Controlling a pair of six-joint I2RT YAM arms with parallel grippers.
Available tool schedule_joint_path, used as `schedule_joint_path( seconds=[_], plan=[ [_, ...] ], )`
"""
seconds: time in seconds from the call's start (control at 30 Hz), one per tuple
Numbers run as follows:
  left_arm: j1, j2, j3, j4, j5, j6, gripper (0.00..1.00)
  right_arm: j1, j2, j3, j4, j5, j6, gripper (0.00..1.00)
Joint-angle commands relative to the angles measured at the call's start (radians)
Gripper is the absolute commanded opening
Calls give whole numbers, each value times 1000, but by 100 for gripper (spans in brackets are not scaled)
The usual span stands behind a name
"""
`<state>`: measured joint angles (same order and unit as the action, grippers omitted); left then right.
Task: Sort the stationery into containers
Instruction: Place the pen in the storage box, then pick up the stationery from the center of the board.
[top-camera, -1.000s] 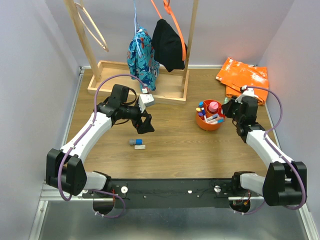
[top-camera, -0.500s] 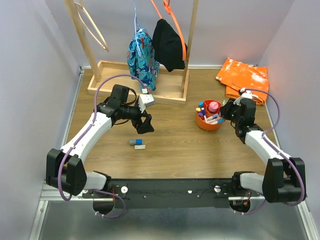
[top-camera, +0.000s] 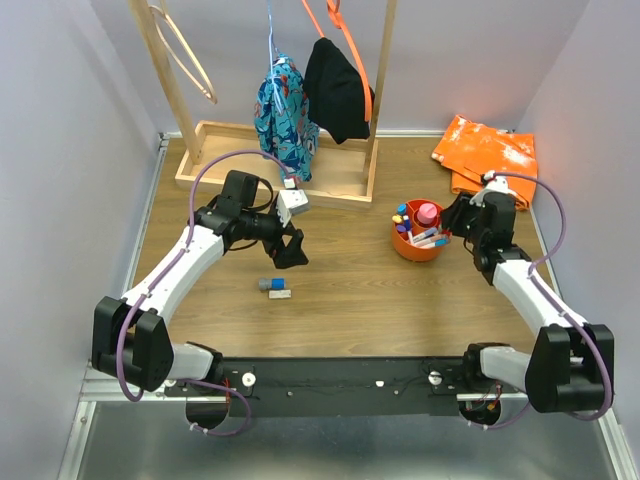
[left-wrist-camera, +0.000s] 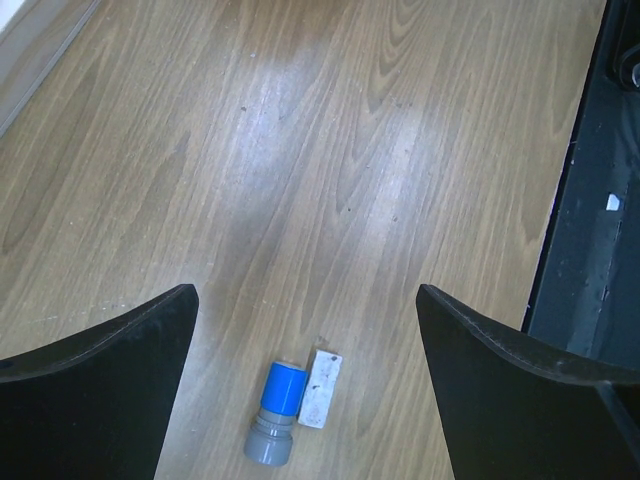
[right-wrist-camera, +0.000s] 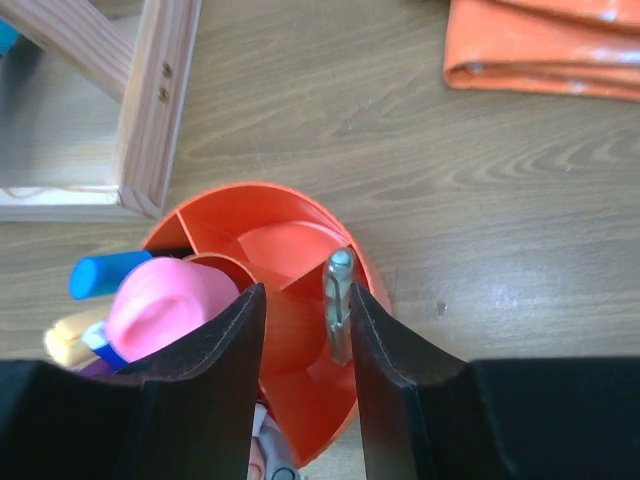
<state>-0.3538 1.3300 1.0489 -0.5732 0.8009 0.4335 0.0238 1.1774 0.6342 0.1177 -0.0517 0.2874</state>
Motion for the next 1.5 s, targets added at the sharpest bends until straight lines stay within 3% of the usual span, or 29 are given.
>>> schedule_joint_path(
  seconds=[0.0, 0.13, 0.27, 0.4, 0.43, 0.5, 0.57, 0.63, 0.83, 0.9, 0.93, 1.13, 1.47],
  plan=[
    [-5, -8, -13, -27, -23, 46, 99, -7, -81, 120, -113, 47, -46, 47],
    [-25, 0, -43, -88, -127, 167, 99, -9, -120, 196, -196, 18, -120, 50],
    [-89, 6, -70, -145, -277, 276, 99, -7, -137, 240, -257, -100, -184, 59],
    [-122, 26, -75, -220, -387, 379, 91, -5, -153, 263, -316, -343, -270, 64],
    [-123, 31, -73, -240, -397, 410, 86, -5, -157, 274, -326, -405, -337, 64],
    [-122, 43, -61, -277, -419, 410, 81, -4, -151, 298, -410, -637, -431, 65],
    [-110, 25, -73, -289, -417, 393, 78, 28, -128, 343, -513, -746, -539, 66],
    [-61, 0, -92, -271, -395, 361, 78, 76, -95, 355, -542, -774, -586, 67],
    [148, -31, -122, -195, -338, 144, 80, 392, 43, 418, -590, -657, -747, 67],
    [188, -38, -119, -162, -373, 18, 83, 482, 167, 487, -602, -642, -757, 67],
    [205, -44, -118, -151, -385, -25, 99, 510, 212, 513, -612, -634, -772, 67],
    [398, -124, -136, -82, -453, -289, 99, 729, 575, 723, -671, -606, -892, 71],
    [641, -242, -179, -83, -571, -391, 99, 884, 918, 1018, -687, -724, -924, 50]
  ],
)
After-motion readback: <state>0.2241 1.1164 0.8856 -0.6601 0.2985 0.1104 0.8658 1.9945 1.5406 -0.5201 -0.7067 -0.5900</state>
